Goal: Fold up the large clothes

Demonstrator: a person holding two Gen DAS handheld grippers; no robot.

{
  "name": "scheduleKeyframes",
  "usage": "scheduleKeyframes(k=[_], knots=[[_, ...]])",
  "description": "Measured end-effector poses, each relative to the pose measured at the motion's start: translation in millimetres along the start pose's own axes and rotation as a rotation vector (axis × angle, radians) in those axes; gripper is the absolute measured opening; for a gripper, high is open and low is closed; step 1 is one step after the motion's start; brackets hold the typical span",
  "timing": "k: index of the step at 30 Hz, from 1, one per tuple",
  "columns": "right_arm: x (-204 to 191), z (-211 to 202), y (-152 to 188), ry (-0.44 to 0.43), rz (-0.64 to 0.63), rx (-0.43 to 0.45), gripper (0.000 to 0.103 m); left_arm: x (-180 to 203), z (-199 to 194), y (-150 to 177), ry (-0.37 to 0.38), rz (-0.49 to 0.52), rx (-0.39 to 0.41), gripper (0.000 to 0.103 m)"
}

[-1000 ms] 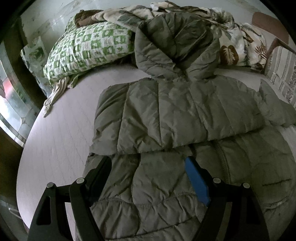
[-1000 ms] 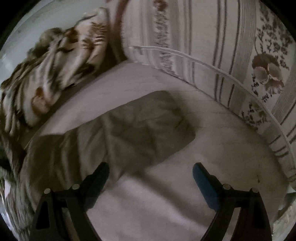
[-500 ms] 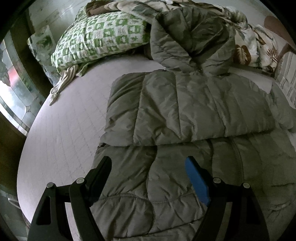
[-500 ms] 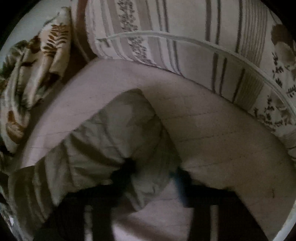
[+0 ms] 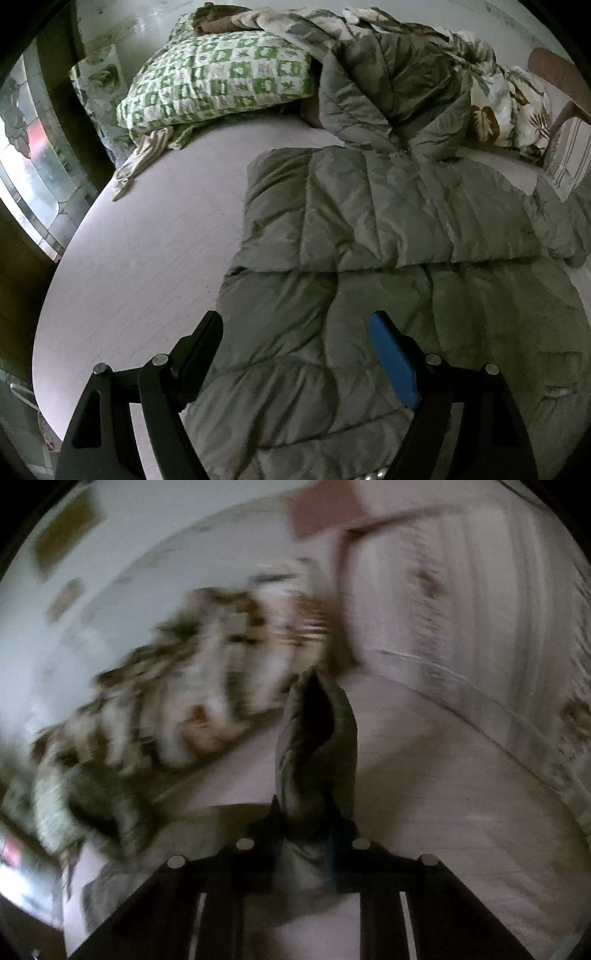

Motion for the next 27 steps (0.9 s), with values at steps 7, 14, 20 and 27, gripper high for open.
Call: scheduleKeyframes(k=[7,14,20,27], knots=[[-158.8,-19.1,86.7,-0.208,-0.261,-0.103,0.019,-33.1,-13.9,18.3,0.004,-0.072,0.025,0.082],[-301.0,6.7,211.7,-0.388,-0.453,-0.29,0.019,-72.8,-20.8,37.5,-0.022,-0.149,0.036,0.082],[-360.2,54.9,320.5,-0.41,-0.541,-0.488,0.019,-106.0,-25.9,51.6,-0.064,-0.193,0.048,0.082],[-351.7,77.8,386.8,-0.312,-0.643,-0.545,0.067,-120.8,-21.0,59.4,-0.076,-0.219,0.037,0.082]])
Point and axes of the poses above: each gripper's, at about its wrist camera, not at the fingertips, and z roughly the way its jaws point, x to its right, y to its underside, the point moved 3 cm from there along z, roughly the way its jaws point, and after that the axes turned 12 degrees about z, right-handed, at the moved point
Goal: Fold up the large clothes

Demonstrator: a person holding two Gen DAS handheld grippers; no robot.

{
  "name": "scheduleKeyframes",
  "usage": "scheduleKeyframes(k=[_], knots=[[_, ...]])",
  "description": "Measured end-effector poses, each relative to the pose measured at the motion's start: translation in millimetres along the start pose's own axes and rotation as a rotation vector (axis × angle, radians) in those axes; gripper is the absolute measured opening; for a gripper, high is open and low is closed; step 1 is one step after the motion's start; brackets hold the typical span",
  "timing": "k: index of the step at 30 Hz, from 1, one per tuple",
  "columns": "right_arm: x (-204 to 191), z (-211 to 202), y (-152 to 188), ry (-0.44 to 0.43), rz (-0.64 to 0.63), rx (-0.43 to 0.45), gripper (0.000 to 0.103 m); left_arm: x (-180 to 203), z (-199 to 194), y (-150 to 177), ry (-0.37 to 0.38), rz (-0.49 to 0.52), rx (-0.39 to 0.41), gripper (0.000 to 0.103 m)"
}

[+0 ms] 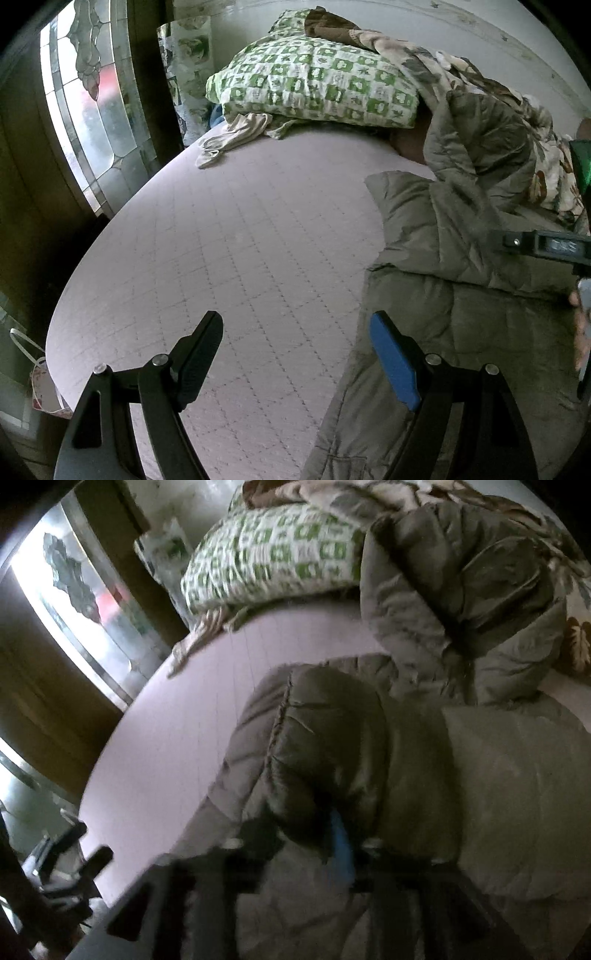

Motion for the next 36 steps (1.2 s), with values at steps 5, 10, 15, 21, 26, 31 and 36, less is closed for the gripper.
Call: scheduleKeyframes(k=[5,10,15,21,26,31,36], knots=[[4.3,-14.0,5.0,-0.017,0.002,0.018,0.086,7.0,3.0,1.6,0.008,0.005,-0.01,0.082],[31.2,-50.0,5.7,-0.034,0.068,0.053,0.086,22.2,-0.1,0.4,0.018,0.033,-0.01,0.082],[70.7,-74.6,4.5,0.016,0.119,0.092,0.086,36.6,-2.4,-9.2,0.052,0.047,-0.01,0.082],[134.2,-101.9,5.7,0.141,0.185,0.138,0.086,63.9,1.5,-42.3,0.106,0.082,0.004,0.082],[171.9,-112.4,9.6,0.229,0.217,0.165,0.086,101.5,16.4,-78.2,0.145,0.136,0.003,0.082],[194.9,-117.3,13.0,0.265,0.242,0.179,0.086,139.5,38.4,-104.0,0.155,0.213,-0.016,0.082],[202.3,-120.7,11.2,0.286,0.226,0.192,0.086,154.7,72.1,-115.6,0.157,0.205,-0.087,0.082]])
Point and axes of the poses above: each gripper's, at about its wrist camera, not at the fingertips, and z roughly the way its jaws point, x to its right, y to its underside, the point moved 3 cm from there along z, roughly the way its jaws point, and after that the axes turned 12 degrees about z, right-handed, at the moved point
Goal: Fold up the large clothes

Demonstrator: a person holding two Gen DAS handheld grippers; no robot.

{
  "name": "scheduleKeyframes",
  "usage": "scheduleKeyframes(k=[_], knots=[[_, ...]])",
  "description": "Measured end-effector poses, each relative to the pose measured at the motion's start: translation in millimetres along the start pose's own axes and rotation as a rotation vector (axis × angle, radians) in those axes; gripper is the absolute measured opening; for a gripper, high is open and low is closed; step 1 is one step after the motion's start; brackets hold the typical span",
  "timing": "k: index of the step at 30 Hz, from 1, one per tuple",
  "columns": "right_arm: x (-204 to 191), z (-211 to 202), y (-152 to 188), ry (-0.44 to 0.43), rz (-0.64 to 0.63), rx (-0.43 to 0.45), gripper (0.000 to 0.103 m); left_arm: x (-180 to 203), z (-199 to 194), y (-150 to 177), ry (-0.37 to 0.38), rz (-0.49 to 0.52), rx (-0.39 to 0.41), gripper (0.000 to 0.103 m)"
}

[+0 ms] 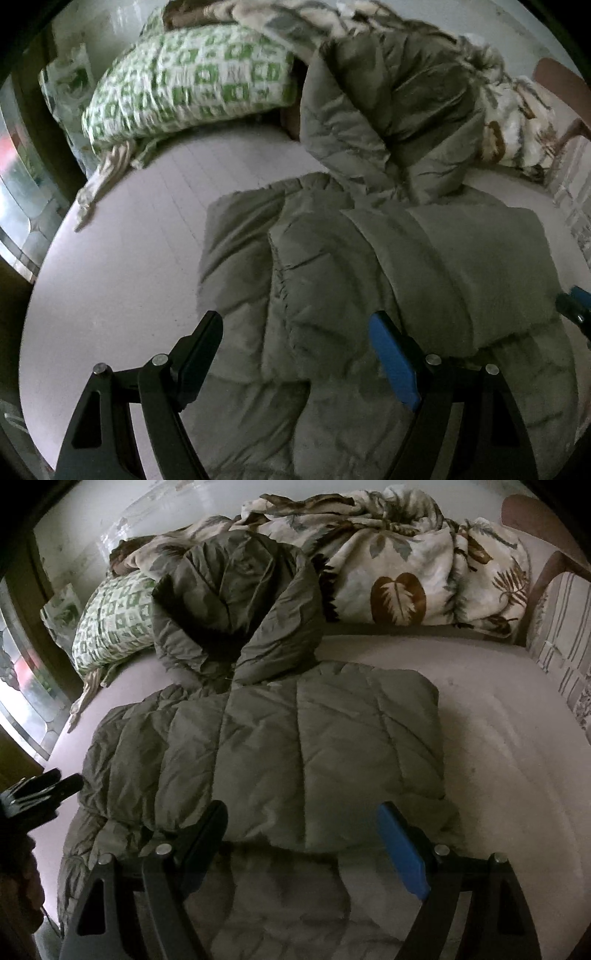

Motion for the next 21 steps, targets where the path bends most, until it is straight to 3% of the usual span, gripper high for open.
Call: scheduleKeyframes(k=[8,10,11,13,17,21], knots=[[2.1,1.1,-2.5,0.023,-0.032,0.015,0.086,8.5,31.7,-6.4,0.025,-0.05,-0.041,0.082],[2.7,1.4,-2.4,0.022,-0.032,0.015,0.086,12.6,32.6,-6.5,0.023,-0.043,-0.039,0.074],[3.0,1.5,-2.4,0.025,-0.032,0.016,0.086,16.8,32.2,-6.8,0.029,-0.028,-0.036,0.056],[3.1,1.2,-2.1,0.028,-0.033,0.018,0.086,23.3,28.3,-7.6,-0.012,0.01,-0.026,0.048],[2.5,-0.2,-0.9,0.03,-0.031,0.019,0.086,26.3,12.7,-6.9,-0.045,0.049,0.038,0.022],[1.0,-1.7,-0.5,0.033,-0.037,0.021,0.086,15.5,-8.9,-8.5,-0.02,0.019,0.091,0.016]])
Point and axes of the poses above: each gripper's, at about its wrist camera, not at the fingertips, and z roughly the way its jaws point, x to its right, y to its underside, the point moved 3 cm from there along z, roughly the way its jaws point, and after that the axes turned 12 degrees about z, right-handed, at the moved point
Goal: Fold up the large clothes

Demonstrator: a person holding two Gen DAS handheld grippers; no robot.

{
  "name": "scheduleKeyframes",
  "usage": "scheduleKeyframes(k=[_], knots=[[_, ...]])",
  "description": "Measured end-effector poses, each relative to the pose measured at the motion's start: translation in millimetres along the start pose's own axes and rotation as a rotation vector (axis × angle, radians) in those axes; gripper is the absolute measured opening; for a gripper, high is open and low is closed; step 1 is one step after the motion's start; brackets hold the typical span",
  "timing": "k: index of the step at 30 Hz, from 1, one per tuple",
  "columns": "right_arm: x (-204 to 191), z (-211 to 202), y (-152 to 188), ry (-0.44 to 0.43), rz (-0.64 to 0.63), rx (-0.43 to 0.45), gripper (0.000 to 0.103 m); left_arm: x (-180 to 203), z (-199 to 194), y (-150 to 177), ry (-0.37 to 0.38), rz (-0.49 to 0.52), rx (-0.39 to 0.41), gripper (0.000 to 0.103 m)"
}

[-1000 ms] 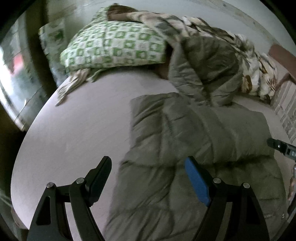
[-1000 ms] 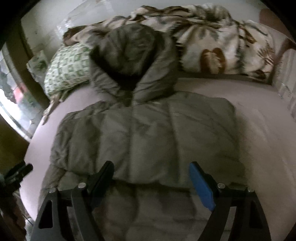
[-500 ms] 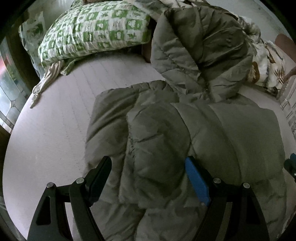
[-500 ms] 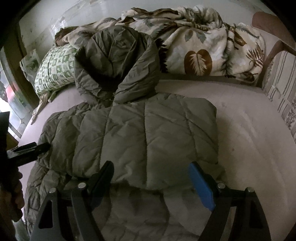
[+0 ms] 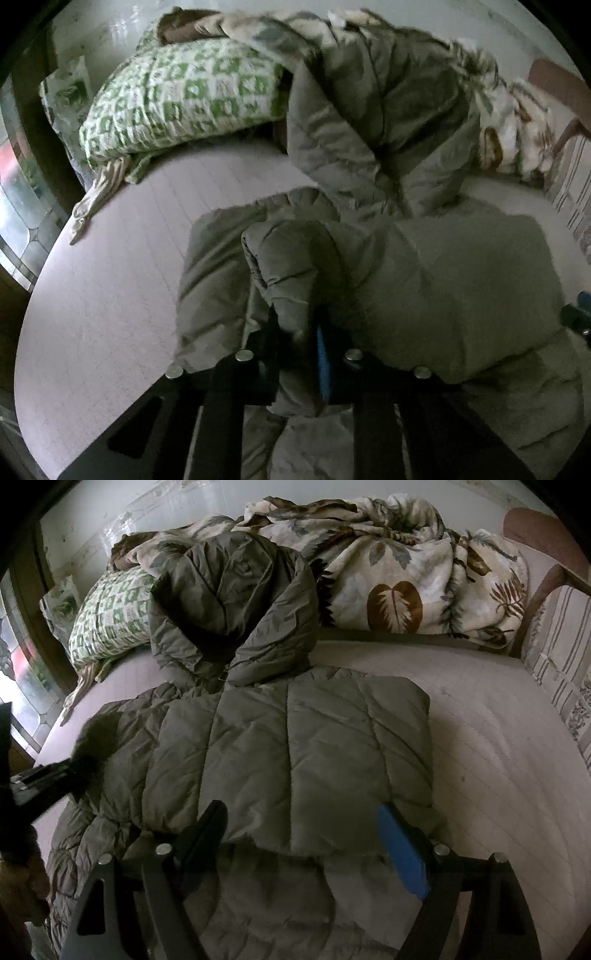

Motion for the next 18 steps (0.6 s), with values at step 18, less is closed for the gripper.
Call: scheduleKeyframes(k=[18], knots=[[-18.7,18.1,8.9,0.008,-0.04,-0.057,0.086,-31.8,-11.7,30.3,-0.021,0.028,0.002,0.016]])
Point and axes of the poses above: each gripper's, at about its wrist camera, not at the fingertips, and z roughly the way its jaws point, x to its right, y to its underside, the point moved 3 cm from there along z, roughly the way its jaws point, and after that the axes turned 12 degrees about z, right-handed, at the moved point
